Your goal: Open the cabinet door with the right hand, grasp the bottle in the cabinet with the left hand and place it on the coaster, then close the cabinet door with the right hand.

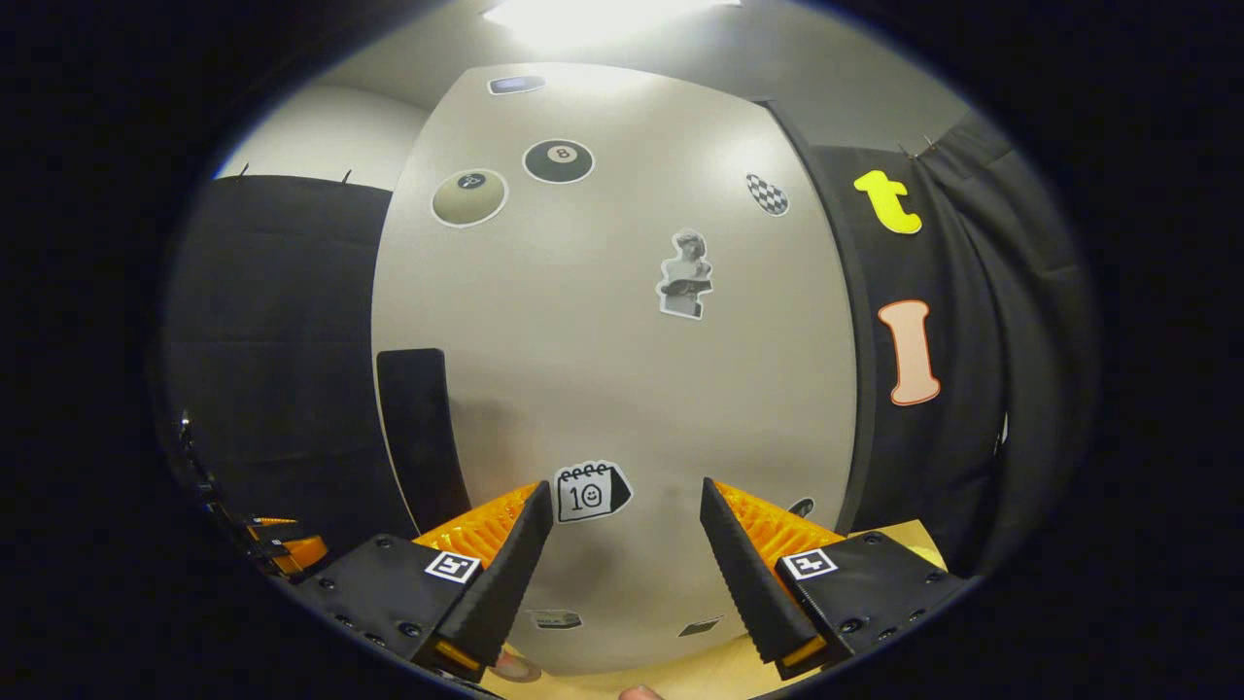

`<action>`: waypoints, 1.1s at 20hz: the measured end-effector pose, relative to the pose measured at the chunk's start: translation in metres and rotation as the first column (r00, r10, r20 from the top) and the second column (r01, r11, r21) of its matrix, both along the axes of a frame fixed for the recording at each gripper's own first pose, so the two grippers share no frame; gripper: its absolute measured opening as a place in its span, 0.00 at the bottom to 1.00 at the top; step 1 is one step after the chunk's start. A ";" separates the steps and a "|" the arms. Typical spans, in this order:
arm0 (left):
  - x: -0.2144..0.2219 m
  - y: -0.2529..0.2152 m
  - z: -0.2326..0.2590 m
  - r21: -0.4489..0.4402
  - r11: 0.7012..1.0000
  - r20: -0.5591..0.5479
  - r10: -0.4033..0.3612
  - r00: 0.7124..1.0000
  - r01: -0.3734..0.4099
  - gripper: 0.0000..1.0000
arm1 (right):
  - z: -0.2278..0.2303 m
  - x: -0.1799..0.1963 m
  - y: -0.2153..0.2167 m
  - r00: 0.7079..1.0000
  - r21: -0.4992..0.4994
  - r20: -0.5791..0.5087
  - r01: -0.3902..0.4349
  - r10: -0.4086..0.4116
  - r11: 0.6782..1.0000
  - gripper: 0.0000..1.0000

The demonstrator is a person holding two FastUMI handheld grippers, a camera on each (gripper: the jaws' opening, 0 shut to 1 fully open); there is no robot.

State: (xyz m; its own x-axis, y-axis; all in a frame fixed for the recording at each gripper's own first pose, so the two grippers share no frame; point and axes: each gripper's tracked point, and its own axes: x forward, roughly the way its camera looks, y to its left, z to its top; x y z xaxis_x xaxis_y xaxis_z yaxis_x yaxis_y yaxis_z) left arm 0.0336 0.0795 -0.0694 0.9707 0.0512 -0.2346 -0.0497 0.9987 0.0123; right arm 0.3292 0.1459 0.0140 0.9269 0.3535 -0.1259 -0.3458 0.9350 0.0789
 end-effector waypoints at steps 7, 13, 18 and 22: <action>-0.007 0.021 -0.006 -0.001 0.999 -0.009 0.035 0.999 -0.035 0.81 | -0.016 0.041 0.021 0.998 -0.032 0.008 0.070 -0.070 0.997 0.97; -0.006 0.029 -0.013 -0.019 0.999 -0.023 0.036 0.999 -0.036 0.83 | -0.019 0.075 0.028 0.993 0.022 0.002 0.119 -0.119 0.993 0.96; -0.008 0.028 -0.013 -0.024 1.000 -0.024 0.016 1.000 -0.017 0.82 | -0.025 0.087 0.031 0.986 0.081 -0.027 0.167 -0.165 0.983 0.97; -0.007 0.027 -0.013 -0.036 0.999 -0.037 0.010 0.999 -0.011 0.81 | -0.028 0.100 0.034 0.978 0.084 -0.022 0.207 -0.206 0.975 0.96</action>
